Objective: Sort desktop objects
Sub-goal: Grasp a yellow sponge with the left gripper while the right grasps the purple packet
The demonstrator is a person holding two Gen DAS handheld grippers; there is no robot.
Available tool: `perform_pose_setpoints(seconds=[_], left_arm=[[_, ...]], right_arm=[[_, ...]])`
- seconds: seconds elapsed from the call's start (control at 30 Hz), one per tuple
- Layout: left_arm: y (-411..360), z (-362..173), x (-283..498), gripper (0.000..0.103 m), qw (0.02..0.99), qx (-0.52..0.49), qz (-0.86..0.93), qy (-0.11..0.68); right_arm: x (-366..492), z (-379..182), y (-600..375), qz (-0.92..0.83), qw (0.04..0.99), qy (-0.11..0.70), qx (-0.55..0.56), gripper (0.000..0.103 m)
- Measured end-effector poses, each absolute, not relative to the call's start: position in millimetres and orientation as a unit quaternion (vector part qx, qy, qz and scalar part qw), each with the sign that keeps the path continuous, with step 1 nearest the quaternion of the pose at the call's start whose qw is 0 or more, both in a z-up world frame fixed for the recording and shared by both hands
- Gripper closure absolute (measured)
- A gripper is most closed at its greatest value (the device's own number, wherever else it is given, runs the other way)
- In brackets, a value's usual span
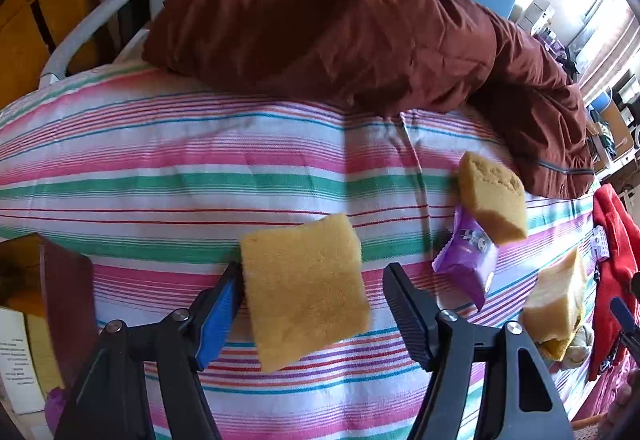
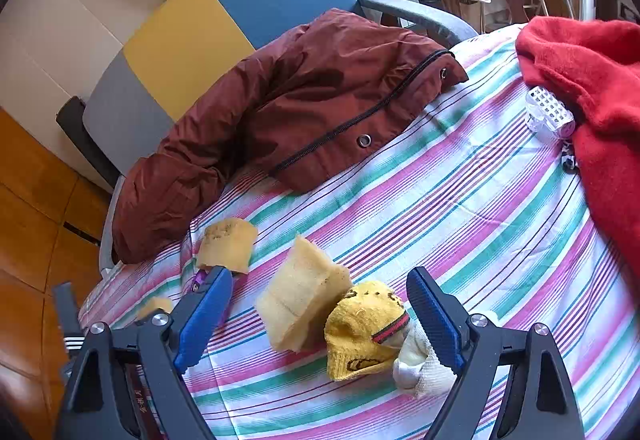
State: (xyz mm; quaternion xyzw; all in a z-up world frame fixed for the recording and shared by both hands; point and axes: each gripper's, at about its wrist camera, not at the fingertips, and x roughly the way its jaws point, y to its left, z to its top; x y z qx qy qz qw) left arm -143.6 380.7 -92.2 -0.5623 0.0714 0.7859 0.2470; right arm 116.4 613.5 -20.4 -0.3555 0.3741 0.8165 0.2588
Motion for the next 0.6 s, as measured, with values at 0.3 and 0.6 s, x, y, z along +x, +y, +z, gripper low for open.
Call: perform_pose_setpoints(seconds=[0.3,0.6], left_arm=[[377.6,-101.3,-145.0,0.033,0.249,-0.561,0.787,0.069],[374.4,-101.8,-139.5,0.035,0.254,-0.550,0.791,0.084]], right_arm=[[100.3,-12.0,590.1,0.850,0.221,0.321,-0.354,0.014],[78.9,-9.3,551.8,0.883,0.167,0.247,-0.362,0.015]])
